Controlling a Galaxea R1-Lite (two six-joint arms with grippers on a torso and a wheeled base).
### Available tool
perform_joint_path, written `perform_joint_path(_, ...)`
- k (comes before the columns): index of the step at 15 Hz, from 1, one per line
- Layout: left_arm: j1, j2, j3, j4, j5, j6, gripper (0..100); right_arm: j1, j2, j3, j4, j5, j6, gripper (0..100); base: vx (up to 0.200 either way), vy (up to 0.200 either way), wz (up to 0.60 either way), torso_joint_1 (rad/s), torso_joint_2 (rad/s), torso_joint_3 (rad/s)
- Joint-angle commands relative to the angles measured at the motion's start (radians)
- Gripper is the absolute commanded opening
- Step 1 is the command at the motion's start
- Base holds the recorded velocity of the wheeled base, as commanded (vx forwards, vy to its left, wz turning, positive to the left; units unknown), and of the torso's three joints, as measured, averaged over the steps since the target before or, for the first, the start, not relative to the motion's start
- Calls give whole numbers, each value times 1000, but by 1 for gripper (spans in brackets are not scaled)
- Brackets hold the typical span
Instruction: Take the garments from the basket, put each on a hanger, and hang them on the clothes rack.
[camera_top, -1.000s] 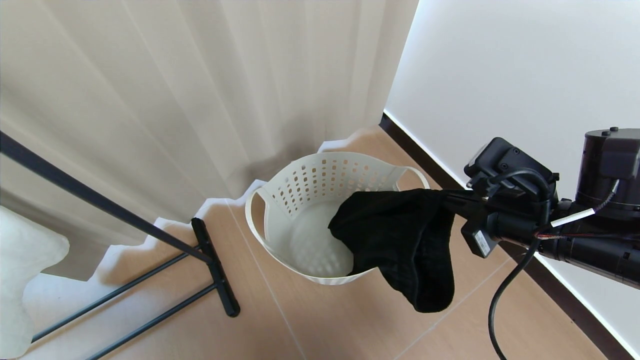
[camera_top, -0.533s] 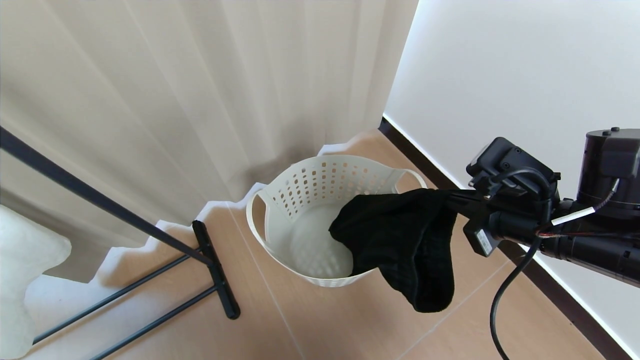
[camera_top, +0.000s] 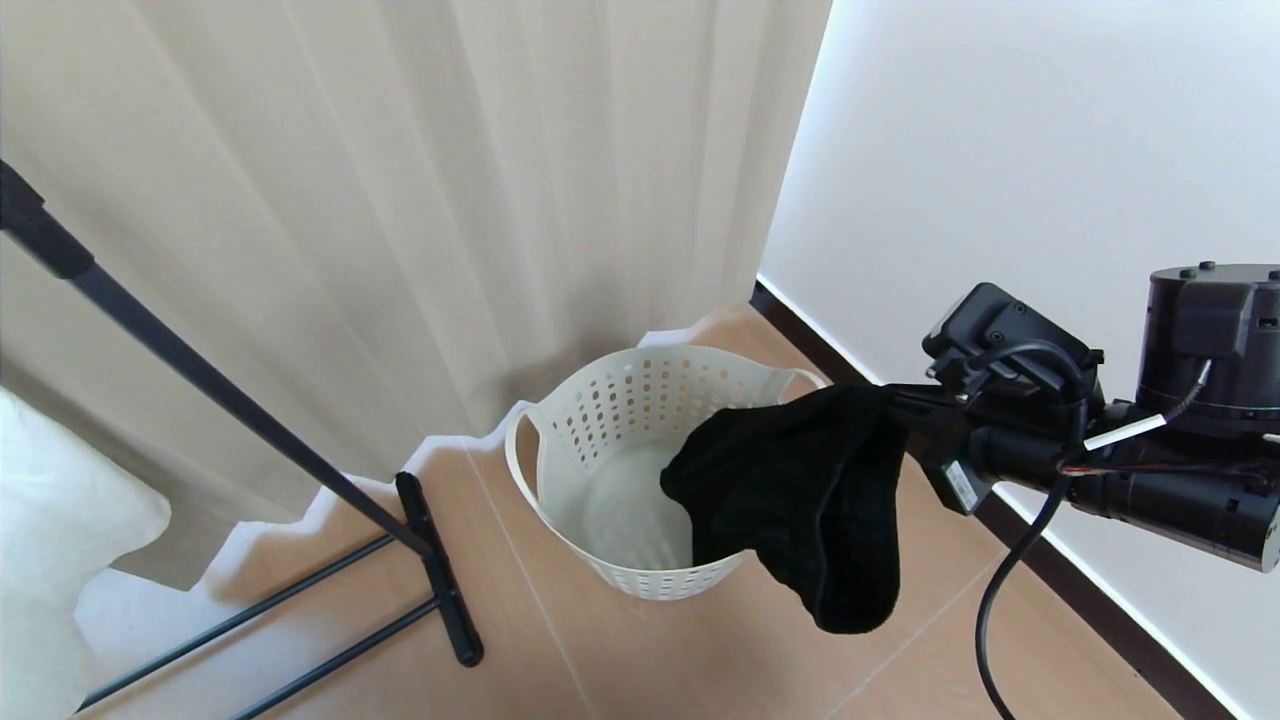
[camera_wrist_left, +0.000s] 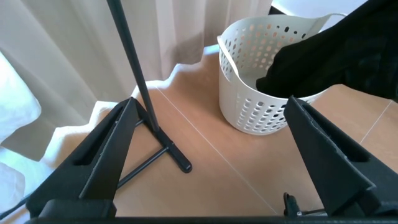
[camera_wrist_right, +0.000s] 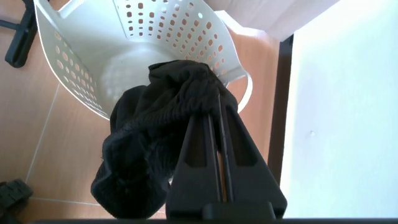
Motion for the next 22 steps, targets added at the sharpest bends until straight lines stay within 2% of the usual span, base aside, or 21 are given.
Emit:
perform_joint_path(1, 0, 1, 0, 0, 0, 0, 100, 0, 14, 2, -1, 0, -1, 0, 0, 0, 0, -2, 2, 193)
perform_joint_path(7, 0, 1, 0, 0, 0, 0, 100, 0, 25, 2, 1, 0, -1, 0, 0, 0, 0, 2, -42, 158)
perform_joint_path(14, 0, 1, 0, 0, 0, 0, 100, 0, 27, 8, 1, 0, -3, 0, 0, 0, 0, 51, -412, -149)
perform_joint_path(22, 0, 1, 0, 0, 0, 0, 100, 0, 27, 16, 1, 0, -4, 0, 0, 0, 0, 135, -479, -142)
